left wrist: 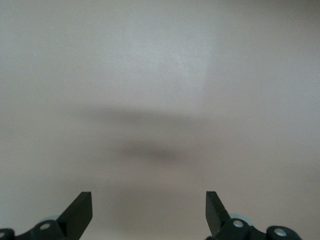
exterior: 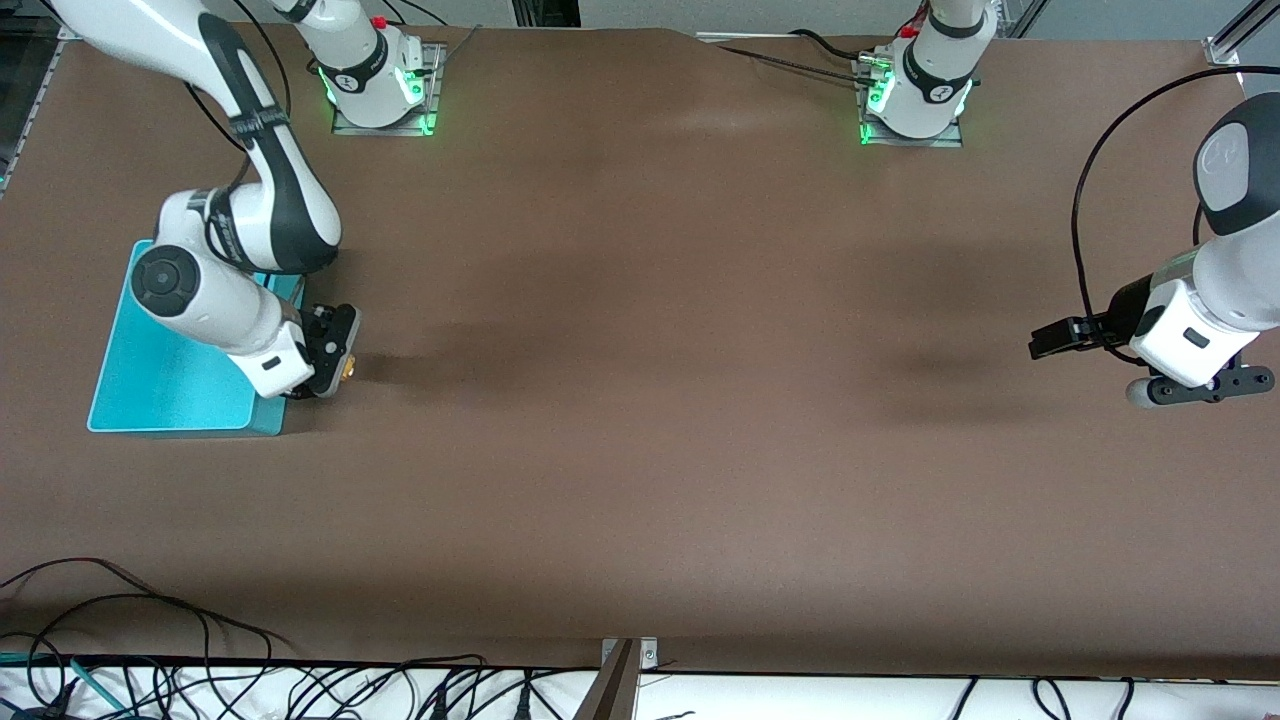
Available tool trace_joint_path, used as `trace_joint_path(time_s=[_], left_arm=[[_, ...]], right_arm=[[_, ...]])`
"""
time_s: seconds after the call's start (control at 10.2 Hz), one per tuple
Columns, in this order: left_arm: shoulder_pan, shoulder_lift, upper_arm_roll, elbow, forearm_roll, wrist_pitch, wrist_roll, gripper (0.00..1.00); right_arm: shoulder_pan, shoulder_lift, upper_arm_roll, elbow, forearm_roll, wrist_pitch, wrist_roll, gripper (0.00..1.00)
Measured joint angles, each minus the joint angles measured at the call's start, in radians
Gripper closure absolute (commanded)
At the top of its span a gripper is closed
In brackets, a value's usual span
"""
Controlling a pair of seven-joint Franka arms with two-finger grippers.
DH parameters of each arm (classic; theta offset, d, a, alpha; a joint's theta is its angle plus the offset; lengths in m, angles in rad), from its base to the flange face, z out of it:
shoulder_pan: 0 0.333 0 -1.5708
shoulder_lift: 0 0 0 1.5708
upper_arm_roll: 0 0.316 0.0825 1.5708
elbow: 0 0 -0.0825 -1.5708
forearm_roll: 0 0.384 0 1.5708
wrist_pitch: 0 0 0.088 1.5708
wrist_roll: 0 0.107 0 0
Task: Wind up and store yellow beetle car
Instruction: 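Grasp the yellow car with the right gripper and lift it, then lower the held car into the teal box and open the right gripper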
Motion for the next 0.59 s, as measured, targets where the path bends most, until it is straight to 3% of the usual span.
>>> trace_joint_path(time_s=[0.29,0.59], left_arm=[[0.0,0.0,0.0,0.0,0.0,-0.001,0.0,0.0],[0.0,0.0,0.0,0.0,0.0,-0.001,0.0,0.0]], right_arm=[[-0.044,-0.111,0.017,-0.002,0.005,-0.15,-0.029,1.0],[-0.184,-0.148,0.019,-0.011,0.005,-0.205,-0.232,1.0]])
